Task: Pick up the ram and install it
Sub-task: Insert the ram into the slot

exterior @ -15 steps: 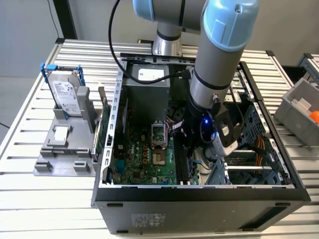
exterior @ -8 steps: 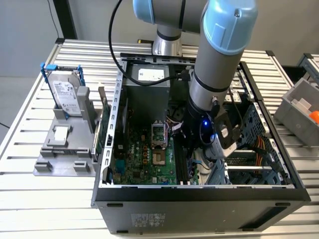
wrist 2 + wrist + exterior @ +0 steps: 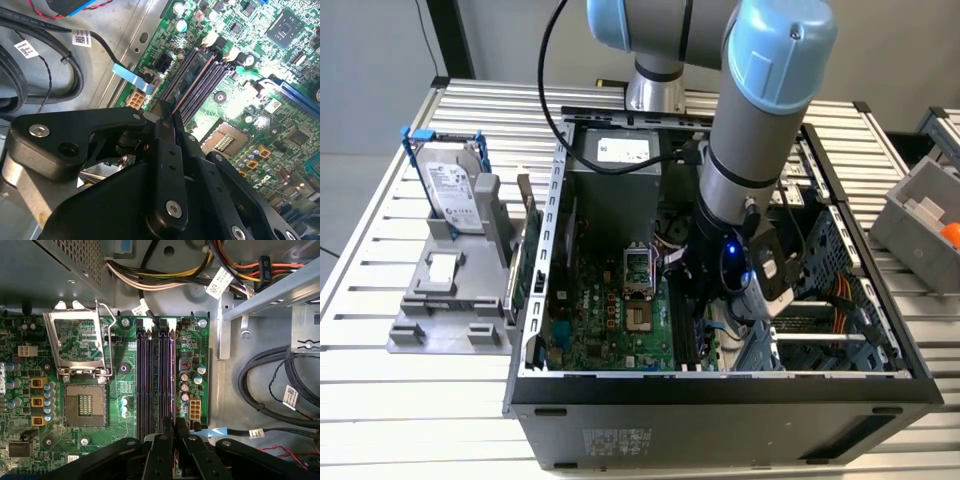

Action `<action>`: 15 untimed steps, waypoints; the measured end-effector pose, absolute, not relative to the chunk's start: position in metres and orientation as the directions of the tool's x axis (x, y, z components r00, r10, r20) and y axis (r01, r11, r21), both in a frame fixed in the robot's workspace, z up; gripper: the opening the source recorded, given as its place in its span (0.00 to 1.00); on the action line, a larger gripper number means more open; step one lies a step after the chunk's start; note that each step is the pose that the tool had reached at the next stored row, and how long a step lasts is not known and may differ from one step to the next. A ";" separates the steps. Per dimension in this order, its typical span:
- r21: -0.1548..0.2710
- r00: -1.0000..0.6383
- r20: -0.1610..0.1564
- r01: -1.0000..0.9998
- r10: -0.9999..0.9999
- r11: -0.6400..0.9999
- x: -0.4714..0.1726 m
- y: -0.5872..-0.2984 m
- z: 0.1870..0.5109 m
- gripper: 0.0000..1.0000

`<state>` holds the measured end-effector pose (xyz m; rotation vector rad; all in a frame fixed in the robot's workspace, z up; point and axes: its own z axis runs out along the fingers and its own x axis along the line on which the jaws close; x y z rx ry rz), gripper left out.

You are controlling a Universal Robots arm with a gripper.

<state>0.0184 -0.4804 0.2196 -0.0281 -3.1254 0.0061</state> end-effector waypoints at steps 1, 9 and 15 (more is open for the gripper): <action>-0.004 -1.000 0.017 0.018 0.018 1.000 0.019 -0.480 0.219 0.00; -0.004 -1.000 0.020 0.018 0.018 1.000 0.021 -0.480 0.218 0.00; -0.004 -1.000 0.020 0.018 0.018 1.000 0.021 -0.480 0.217 0.00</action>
